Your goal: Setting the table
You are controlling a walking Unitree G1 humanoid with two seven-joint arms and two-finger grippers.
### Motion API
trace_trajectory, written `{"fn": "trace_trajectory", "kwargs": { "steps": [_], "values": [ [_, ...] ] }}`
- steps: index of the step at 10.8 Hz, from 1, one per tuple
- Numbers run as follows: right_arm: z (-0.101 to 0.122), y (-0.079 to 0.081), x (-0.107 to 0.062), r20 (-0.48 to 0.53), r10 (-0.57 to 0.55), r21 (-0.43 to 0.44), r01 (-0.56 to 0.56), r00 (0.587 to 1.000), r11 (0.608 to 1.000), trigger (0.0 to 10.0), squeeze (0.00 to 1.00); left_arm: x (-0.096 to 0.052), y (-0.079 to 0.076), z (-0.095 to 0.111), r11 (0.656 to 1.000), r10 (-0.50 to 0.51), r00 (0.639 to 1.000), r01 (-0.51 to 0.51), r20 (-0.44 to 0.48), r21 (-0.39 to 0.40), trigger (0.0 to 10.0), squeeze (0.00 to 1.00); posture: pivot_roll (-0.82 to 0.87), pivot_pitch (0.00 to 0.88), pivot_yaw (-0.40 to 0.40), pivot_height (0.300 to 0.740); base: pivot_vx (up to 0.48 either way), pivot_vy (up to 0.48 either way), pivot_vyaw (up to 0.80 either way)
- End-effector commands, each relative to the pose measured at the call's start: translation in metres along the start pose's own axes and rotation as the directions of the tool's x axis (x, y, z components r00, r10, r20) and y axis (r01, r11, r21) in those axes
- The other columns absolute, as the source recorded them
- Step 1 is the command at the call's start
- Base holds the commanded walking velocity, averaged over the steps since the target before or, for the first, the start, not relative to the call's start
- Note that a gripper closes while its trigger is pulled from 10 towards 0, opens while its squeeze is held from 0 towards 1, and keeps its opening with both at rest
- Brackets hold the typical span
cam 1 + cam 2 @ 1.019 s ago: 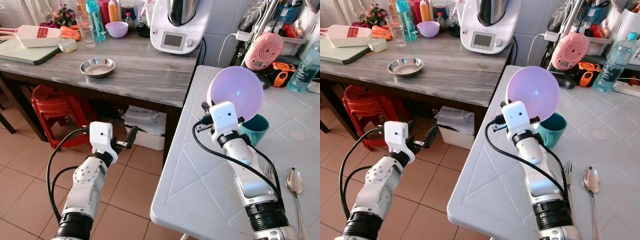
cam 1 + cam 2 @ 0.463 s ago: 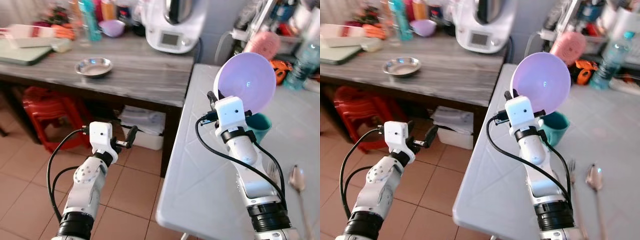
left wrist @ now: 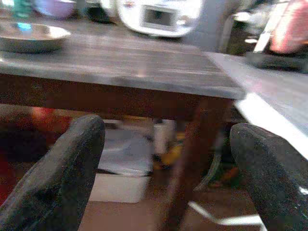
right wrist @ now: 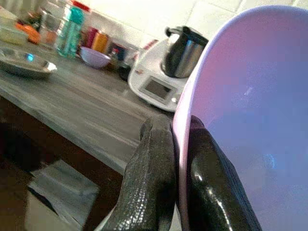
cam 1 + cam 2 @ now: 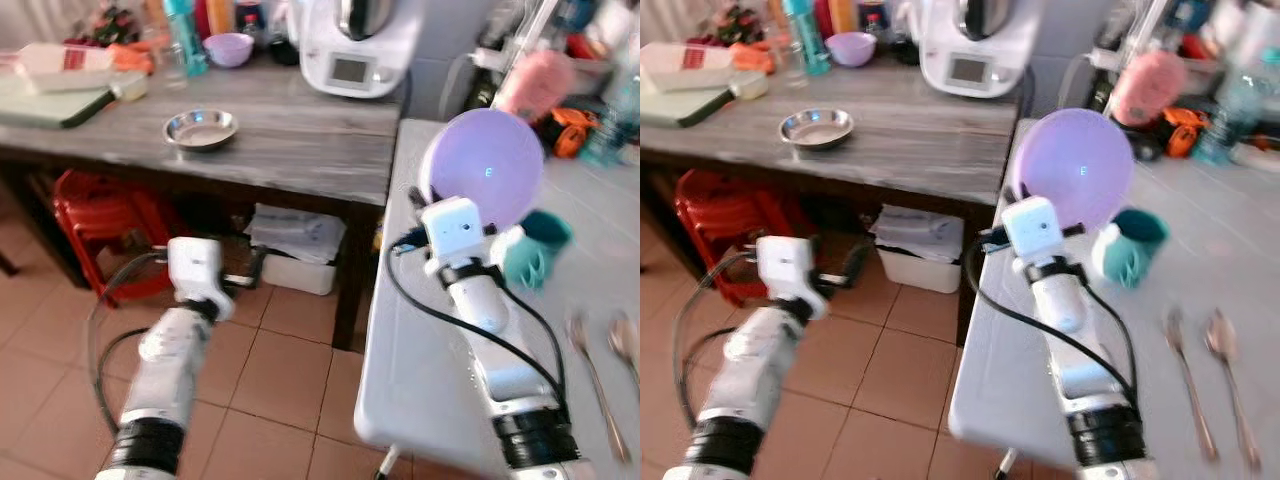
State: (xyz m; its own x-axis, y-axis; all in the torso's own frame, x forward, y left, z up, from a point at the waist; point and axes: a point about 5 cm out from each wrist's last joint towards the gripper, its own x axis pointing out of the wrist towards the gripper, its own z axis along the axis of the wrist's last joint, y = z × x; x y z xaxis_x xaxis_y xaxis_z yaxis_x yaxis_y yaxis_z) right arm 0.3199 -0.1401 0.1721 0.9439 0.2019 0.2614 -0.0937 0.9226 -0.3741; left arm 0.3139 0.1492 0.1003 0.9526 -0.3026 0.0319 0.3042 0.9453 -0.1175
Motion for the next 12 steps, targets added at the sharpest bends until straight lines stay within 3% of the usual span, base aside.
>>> {"fn": "trace_trajectory", "kwargs": {
  "steps": [1,6,12],
  "values": [
    [0.0089,0.0017,0.0026,0.042,-0.003,0.008,0.003,0.999,1.000,10.0,0.00,-0.0015,0.0057,-0.0002,1.000,0.007,1.000,-0.007,-0.010,0.014,10.0,0.00,-0.01,0.025,-0.003,0.740,0.000,0.368,0.00],
    [0.0089,-0.0017,0.0019,0.042,-0.010,0.005,0.010,0.999,1.000,10.0,0.00,-0.0003,0.0033,-0.0013,1.000,0.004,1.000,-0.004,-0.010,0.013,10.0,0.00,-0.02,0.023,-0.005,0.740,0.000,0.376,0.00],
    [0.0046,0.0019,-0.0027,0.023,-0.006,0.016,0.006,1.000,1.000,10.0,0.00,0.0007,-0.0012,-0.0036,1.000,-0.014,1.000,0.014,-0.013,0.013,10.0,0.00,-0.02,0.025,-0.005,0.740,0.000,0.401,-0.48]
  ]
}}
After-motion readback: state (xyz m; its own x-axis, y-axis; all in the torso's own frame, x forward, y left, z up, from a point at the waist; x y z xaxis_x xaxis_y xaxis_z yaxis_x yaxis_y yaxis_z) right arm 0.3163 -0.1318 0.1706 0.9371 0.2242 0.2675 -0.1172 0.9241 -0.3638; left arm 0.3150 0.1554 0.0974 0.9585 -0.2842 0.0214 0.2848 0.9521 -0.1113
